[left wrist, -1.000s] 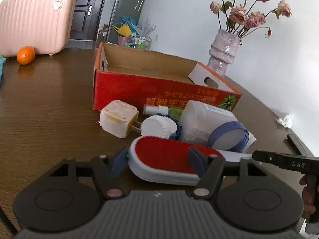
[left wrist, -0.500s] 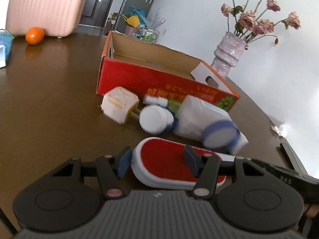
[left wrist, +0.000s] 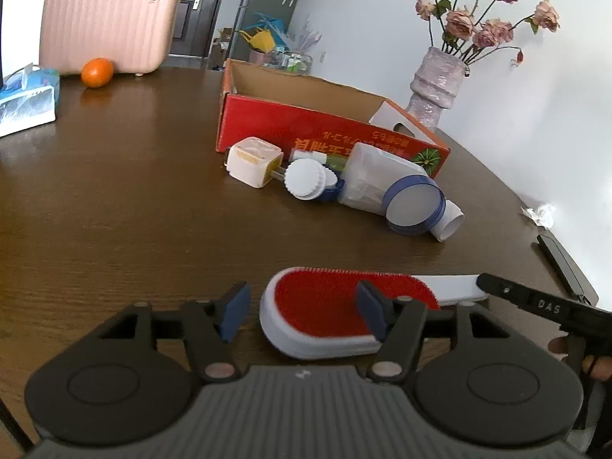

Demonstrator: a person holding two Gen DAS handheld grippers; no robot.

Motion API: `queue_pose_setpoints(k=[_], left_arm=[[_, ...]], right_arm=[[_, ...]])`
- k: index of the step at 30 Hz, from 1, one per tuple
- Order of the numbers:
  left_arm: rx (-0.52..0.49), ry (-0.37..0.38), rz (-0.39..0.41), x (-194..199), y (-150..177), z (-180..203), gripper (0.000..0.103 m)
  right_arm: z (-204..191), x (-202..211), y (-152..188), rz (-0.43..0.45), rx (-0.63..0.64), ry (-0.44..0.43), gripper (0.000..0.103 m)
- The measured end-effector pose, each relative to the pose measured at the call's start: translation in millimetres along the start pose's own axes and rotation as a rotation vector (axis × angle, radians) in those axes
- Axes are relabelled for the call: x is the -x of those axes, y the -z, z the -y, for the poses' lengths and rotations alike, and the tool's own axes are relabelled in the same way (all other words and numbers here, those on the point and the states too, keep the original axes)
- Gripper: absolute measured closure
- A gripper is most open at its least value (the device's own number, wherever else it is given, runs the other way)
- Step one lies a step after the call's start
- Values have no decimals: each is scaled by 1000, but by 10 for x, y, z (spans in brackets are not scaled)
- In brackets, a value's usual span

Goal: Organize rigid objects
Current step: 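Carry the lint brush into the cardboard box with both tools and open both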

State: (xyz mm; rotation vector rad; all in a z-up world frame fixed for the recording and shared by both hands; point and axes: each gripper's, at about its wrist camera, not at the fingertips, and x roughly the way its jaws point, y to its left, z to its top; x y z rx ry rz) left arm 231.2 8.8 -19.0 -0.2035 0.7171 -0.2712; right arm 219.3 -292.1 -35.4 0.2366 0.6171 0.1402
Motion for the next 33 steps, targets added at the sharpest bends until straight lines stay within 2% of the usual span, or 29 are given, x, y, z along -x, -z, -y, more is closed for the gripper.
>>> queue_pose_setpoints(k=[5, 12, 15, 17, 20, 23, 27, 33], left_arm=[[-5, 5, 9, -22, 4, -9, 39], [-28, 8, 9, -33, 9, 20, 39], [-6, 28, 3, -12, 17, -9, 44], [10, 22, 8, -1, 28, -10, 45], [5, -9, 28, 29, 45, 26, 52], [15, 11, 26, 31, -1, 38, 53], [-7, 39, 104, 80, -221, 104, 53], [-43, 66, 213, -105, -896, 105, 55]], right_arm=[[82, 3, 25, 7, -23, -30, 81], [0, 7, 51, 20, 9, -3, 82], [-51, 14, 52, 21, 46, 16, 83], [-67, 14, 50, 22, 56, 5, 92], [-78, 26, 27, 11, 49, -4, 91], [-104, 65, -16, 32, 55, 25, 92], [-130, 157, -207, 102, 60, 47, 92], [-170, 66, -845, 201, 66, 39, 92]])
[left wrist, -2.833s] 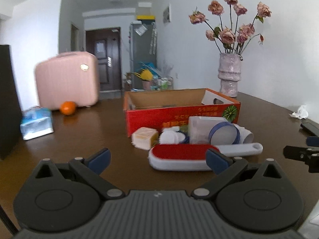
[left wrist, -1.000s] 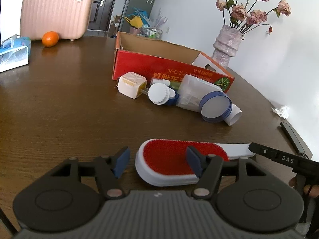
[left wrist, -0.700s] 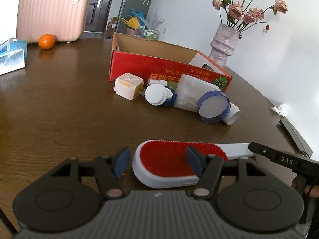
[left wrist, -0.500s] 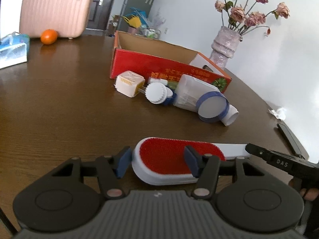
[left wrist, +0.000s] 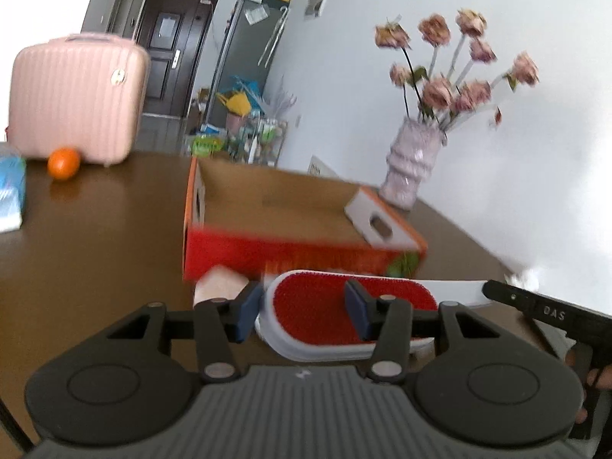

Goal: Organize rigid objects
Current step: 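Carry the lint brush into the cardboard box with both tools and open both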

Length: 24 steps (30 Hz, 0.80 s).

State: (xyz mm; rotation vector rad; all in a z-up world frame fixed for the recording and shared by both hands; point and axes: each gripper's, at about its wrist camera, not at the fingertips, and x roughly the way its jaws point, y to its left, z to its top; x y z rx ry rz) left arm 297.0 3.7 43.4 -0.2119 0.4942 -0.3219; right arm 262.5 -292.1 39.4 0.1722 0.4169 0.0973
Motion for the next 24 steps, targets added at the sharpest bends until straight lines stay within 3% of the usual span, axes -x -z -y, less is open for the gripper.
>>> queue_pose_setpoints(k=[4, 10, 16, 18, 21, 24], left_arm=[[-37, -19, 29, -447, -488, -84, 55], [10, -61, 1, -1371, -1080, -394, 56], [100, -119, -97, -2166, -1415, -776, 56], [104, -125, -123, -2348, -1463, -822, 56], [60, -167, -154, -2616, -1484, -799, 56], [-57, -236, -141, -2758, -1414, -650, 51]], right_arm=[[-26, -487, -388, 27, 19, 14, 92], [73, -1638, -992, -47, -26, 0, 93], [29, -2694, -1318, -154, 46, 0, 93], [-63, -2999, -1361, -192, 130, 51, 94], [-183, -3361, -1360, -245, 219, 86, 97], [-277, -3587, -1310, -319, 250, 101, 94]])
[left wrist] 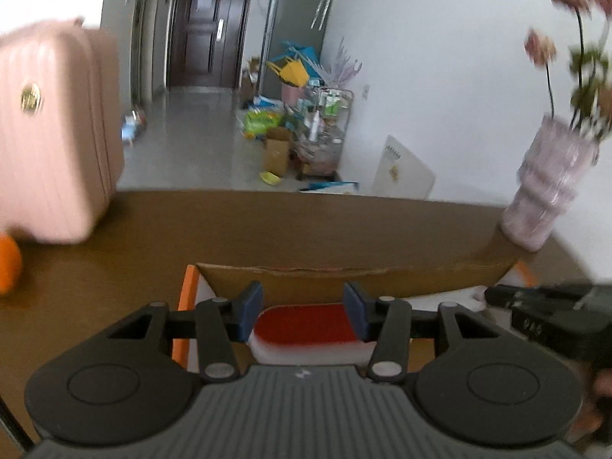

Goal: Organize rigid objects
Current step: 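Carry the lint brush into the cardboard box with both tools and open both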

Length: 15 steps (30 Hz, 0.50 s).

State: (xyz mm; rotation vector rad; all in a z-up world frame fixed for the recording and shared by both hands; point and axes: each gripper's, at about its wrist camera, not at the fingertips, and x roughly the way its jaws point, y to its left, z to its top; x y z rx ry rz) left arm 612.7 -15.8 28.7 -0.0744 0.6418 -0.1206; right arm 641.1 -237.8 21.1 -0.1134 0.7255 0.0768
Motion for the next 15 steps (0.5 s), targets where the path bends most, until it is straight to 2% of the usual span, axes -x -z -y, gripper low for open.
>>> queue_pose_setpoints(k=[3, 6, 8, 11, 12, 14, 15], left_arm=[[-54, -15, 12, -53, 97, 57, 42], [-49, -5, 24, -18, 122, 70, 36], [-77, -16, 41, 2, 127, 102, 30], [-114, 17, 17, -23, 150, 139, 21], [-113, 26, 12, -32, 134, 140, 21], [-116, -16, 37, 6, 123, 170, 21], [-116, -32, 51, 53, 122, 181, 21]], right_arm=[[-76, -28, 34, 13, 33, 35, 86], [-9, -7, 71, 0, -12, 12, 77], [9, 38, 94, 1, -17, 30, 68], [28, 118, 160, 7, -21, 30, 64], [28, 148, 169, 26, -20, 30, 62], [4, 227, 189, 72, -17, 51, 46], [2, 271, 189, 87, -16, 50, 46]])
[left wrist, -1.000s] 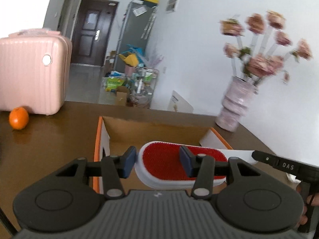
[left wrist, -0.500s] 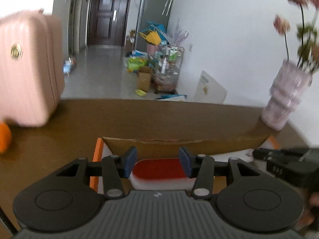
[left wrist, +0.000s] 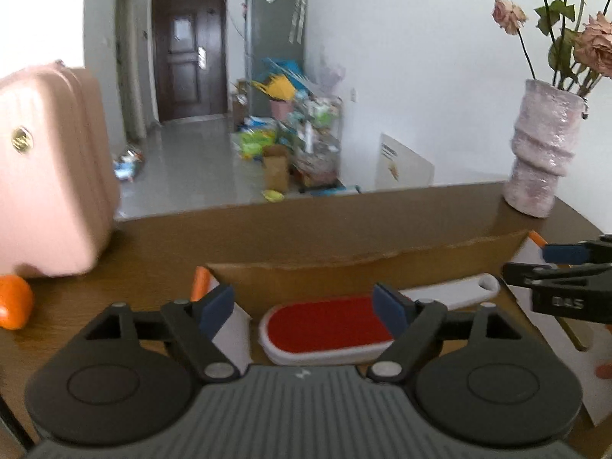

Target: Organize rigid objects

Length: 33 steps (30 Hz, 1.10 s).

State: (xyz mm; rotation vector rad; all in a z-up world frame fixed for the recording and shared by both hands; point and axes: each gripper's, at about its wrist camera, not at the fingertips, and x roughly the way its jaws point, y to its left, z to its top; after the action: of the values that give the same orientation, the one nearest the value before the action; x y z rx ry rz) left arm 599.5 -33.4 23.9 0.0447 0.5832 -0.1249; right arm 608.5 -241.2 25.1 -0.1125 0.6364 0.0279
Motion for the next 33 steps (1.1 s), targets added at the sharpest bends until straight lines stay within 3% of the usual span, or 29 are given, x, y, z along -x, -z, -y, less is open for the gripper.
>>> queue_pose_setpoints(k=[4, 7, 10, 13, 17, 21, 24, 28, 33], left_arm=[[5, 26, 28, 428, -58, -37, 17], [-17, 15, 85, 906, -86, -73, 10], [-25, -5, 166, 1370, -48, -82, 1], [-22, -34, 255, 1809, 90, -84, 0], [-3, -33, 339, 2399, 429, -50, 0], [22, 7, 350, 2896, 809, -24, 0], [62, -12, 371, 3233, 1126, -14, 0], [56, 4, 390, 3678, 1573, -22, 0], [16, 5, 430, 4095, 2115, 22, 0]], right_arm=[[89, 360, -60, 30, -30, -33, 45], [188, 771, -86, 71, -36, -44, 29], [287, 1163, -38, 115, -45, -42, 25], [359, 1611, 107, 180, -59, -22, 12], [376, 2239, 453, 273, -54, -37, 11], [263, 2837, 931, 396, -44, 1, 8], [122, 3206, 1306, 454, -27, 16, 2], [-42, 3638, 1798, 502, -41, 2, 0], [-168, 4036, 2338, 486, -100, -5, 0]])
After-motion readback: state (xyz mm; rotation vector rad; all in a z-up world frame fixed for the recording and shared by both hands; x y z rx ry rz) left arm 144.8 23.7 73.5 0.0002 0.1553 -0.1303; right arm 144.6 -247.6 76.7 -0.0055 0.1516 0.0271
